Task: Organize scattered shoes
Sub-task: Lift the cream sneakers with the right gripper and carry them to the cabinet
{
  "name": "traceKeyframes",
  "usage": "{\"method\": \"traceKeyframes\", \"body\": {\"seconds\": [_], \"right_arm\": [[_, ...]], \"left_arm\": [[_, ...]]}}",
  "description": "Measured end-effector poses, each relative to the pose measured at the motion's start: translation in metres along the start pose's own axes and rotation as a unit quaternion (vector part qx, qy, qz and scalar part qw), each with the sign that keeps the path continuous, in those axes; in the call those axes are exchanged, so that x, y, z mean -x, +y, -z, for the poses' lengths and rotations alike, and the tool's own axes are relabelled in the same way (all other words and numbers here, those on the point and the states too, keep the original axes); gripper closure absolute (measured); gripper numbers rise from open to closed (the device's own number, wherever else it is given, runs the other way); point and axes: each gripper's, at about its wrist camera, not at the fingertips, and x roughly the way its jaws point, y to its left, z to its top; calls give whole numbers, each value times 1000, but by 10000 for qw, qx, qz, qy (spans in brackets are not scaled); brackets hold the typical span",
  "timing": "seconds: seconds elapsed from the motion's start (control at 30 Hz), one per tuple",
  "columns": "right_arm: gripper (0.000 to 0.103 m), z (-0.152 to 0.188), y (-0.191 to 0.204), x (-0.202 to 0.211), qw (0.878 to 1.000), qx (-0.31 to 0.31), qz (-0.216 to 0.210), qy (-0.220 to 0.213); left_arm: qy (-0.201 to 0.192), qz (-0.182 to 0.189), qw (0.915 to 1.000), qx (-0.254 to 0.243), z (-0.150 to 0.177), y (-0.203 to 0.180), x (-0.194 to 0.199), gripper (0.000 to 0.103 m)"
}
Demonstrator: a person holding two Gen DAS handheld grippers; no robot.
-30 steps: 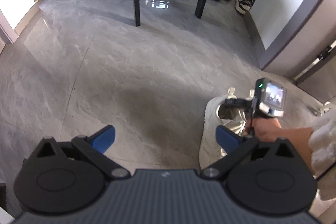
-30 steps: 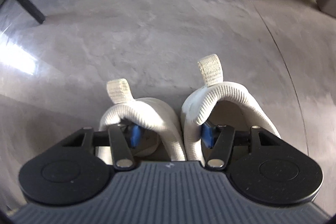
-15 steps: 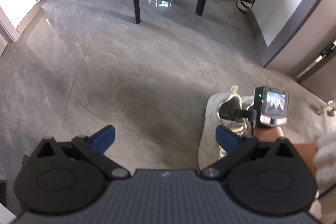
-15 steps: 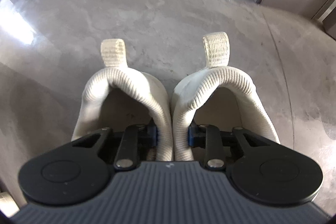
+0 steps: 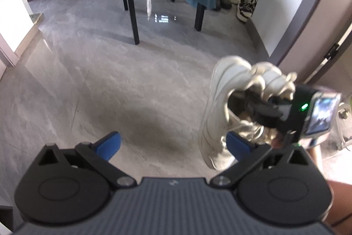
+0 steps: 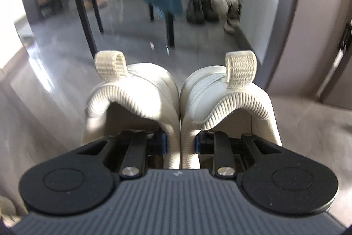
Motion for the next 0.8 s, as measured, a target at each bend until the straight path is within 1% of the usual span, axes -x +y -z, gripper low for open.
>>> {"method": "traceKeyframes", "body": {"seconds": [0.13, 0.23, 0.27, 0.33, 0.37, 0.47, 0.6, 0.67, 0.73, 0.77, 0.8], "right_arm": [[76, -35, 4, 28, 9992, 184, -314, -132], [76, -57, 10, 48, 9974, 456, -559, -61], [76, -66, 12, 64, 9961, 587, -665, -1], [76, -73, 13, 79, 9946, 703, -766, 63], [76, -78, 16, 98, 9931, 793, -850, 127], [76, -83, 26, 146, 9890, 981, -1063, 299], [76, -76, 37, 201, 9823, 1180, -1379, 453], [76, -70, 41, 236, 9753, 1360, -1675, 471], [76, -67, 43, 253, 9697, 1509, -1868, 453], [76, -62, 47, 271, 9634, 1664, -2055, 450], [76, -60, 49, 280, 9602, 1734, -2140, 454]], "left_arm": [[-99, -110, 9998, 155, -2, 6, 22, 0], [-194, -228, 9989, 369, 0, 14, 53, 0], [-217, -260, 9986, 416, 1, 16, 63, 0], [-244, -300, 9981, 481, 5, 20, 79, 0], [-253, -327, 9978, 511, 7, 22, 88, 0], [-313, -461, 9966, 601, 21, 28, 123, 0], [-369, -666, 9943, 741, 48, 33, 163, 0], [-388, -874, 9915, 883, 69, 35, 188, 0], [-402, -1026, 9880, 1082, 87, 38, 211, 0], [-409, -1110, 9857, 1198, 98, 39, 224, 0], [-396, -1201, 9833, 1306, 108, 41, 235, 0]]}}
